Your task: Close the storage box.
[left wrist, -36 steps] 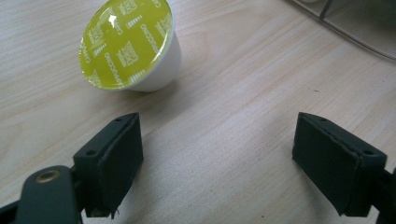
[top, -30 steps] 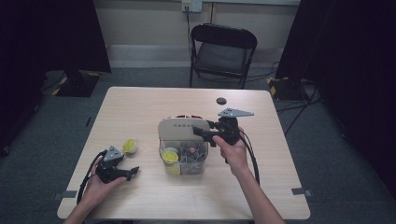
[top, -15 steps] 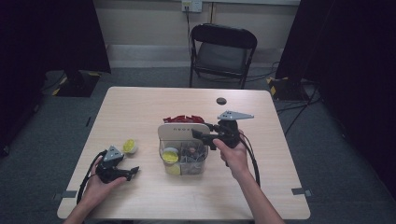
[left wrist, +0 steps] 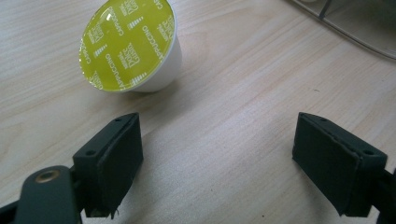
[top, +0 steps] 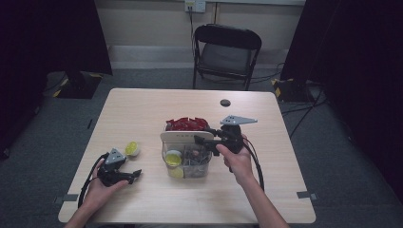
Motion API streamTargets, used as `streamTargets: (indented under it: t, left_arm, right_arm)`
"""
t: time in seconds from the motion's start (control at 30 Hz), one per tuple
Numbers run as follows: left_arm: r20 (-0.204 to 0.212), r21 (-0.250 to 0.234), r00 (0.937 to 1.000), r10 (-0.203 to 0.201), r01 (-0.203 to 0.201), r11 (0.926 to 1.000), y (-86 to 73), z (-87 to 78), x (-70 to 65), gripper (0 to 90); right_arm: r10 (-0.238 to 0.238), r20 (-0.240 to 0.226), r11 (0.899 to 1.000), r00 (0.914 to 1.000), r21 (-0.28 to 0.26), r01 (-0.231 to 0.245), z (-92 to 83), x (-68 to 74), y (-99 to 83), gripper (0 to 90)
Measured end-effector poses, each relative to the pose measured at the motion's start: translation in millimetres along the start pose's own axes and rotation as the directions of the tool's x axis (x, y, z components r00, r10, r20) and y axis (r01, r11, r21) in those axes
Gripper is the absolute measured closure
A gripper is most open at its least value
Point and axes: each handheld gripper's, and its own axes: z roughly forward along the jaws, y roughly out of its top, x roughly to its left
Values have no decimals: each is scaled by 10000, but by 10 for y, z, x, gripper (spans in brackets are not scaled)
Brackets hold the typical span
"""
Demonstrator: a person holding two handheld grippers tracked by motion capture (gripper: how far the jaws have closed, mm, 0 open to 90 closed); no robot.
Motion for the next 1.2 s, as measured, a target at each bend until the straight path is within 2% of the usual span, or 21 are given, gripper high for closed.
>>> streamTargets:
  t: [0.3,0.77,1.2]
  left_arm:
    - [13,-16,10000,-9,9,10000,-1,1,0,157]
    - [63,14,9999,95,-95,10000,-2,-3,11,157]
    - [112,-6,9999,113,-113,9999,-4,-3,16,156]
  right_arm:
    - [-118,-38,9999,9999,90,119,-8,25,-31,381]
    - [-83,91,9996,9999,252,81,-11,84,-49,270]
    - [-137,92,9990,9999,416,133,31,124,-126,238]
